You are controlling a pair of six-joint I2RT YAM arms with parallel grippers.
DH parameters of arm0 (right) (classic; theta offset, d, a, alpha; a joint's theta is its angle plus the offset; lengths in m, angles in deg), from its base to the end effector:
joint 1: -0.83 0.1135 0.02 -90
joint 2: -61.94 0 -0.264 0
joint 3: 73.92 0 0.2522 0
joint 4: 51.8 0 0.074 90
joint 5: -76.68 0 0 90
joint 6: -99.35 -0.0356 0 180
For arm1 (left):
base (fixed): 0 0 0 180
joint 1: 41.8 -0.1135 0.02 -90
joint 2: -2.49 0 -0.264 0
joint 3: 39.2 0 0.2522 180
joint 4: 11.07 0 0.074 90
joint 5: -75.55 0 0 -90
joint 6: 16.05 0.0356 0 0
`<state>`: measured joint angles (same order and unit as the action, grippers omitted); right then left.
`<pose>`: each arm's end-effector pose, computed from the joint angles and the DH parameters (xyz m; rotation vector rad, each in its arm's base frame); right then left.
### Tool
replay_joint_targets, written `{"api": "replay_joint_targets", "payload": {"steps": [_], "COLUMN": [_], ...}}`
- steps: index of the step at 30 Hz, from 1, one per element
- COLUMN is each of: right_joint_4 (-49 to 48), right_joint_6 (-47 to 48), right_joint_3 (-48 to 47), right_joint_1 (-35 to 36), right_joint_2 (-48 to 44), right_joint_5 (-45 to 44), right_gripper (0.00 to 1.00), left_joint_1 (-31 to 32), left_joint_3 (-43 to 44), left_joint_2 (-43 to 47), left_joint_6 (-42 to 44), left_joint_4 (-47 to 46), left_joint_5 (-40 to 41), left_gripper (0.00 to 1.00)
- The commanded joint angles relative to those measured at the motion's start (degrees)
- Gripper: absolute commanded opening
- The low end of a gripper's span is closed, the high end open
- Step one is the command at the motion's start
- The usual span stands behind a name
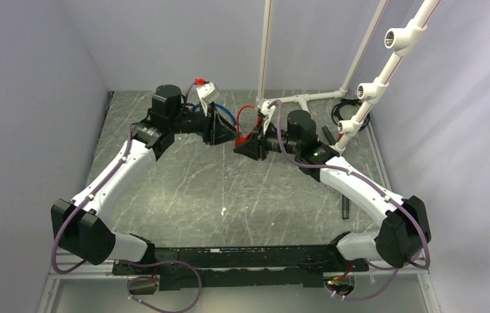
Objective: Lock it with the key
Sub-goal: Lock the lock.
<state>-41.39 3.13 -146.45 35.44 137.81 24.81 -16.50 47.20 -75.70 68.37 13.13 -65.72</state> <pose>0.2397 0.1921 0.3306 -0.9312 1.6546 1.0951 0.2667 -0.1568 0.3814 0.9473 1.6578 -1.1908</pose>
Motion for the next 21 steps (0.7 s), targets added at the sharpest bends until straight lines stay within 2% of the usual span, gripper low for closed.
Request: {"api": "replay_joint_targets", "payload": {"steps": [1,2,3,5,8,10,14,21], "right_joint_4": [-9.5,-9.7,-9.8,-10.4,-13.2,-15.4,-18.7,-20.6], "right_joint_6": [-1.6,-2.5,-3.6,-5.6,-10.8,-15.6,-25.8,-37.1], "right_joint_3": [-0.9,-0.8,-0.9,-1.2,-2.0,-2.9,-4.3,-6.0], "right_joint_1": [-0.8,-0.8,-0.8,-0.8,-0.8,-0.8,-0.9,-1.3], "right_joint_2": [-3.3,-3.2,-2.9,-2.2,-0.4,0.9,3.7,7.5], "right_joint_5": [1.0,1.1,1.2,1.2,-0.3,-2.5,-5.7,-6.8], "right_gripper": [0.0,0.0,0.0,0.0,0.0,0.0,0.0,0.0], "left_joint_1": [-3.2,-3.8,-4.2,-4.8,-6.1,-7.8,-9.4,-10.4], "left_joint_3": [6.9,7.1,6.6,4.0,-2.6,-7.7,-16.9,-20.5], "left_joint_2": [1.5,2.6,4.3,7.1,11.3,14.0,17.7,16.2], "left_joint_6": [-0.3,-0.5,-0.6,-0.4,-2.1,-6.1,-10.0,-14.2], "left_joint_4": [0.3,-1.2,-2.5,-4.1,-4.2,-5.8,-9.0,-17.8], "left_joint_5": [-0.7,0.1,1.3,2.4,4.1,5.8,5.1,3.9], "left_gripper": [0.6,0.7,0.75,0.77,0.76,0.73,0.69,0.72]}}
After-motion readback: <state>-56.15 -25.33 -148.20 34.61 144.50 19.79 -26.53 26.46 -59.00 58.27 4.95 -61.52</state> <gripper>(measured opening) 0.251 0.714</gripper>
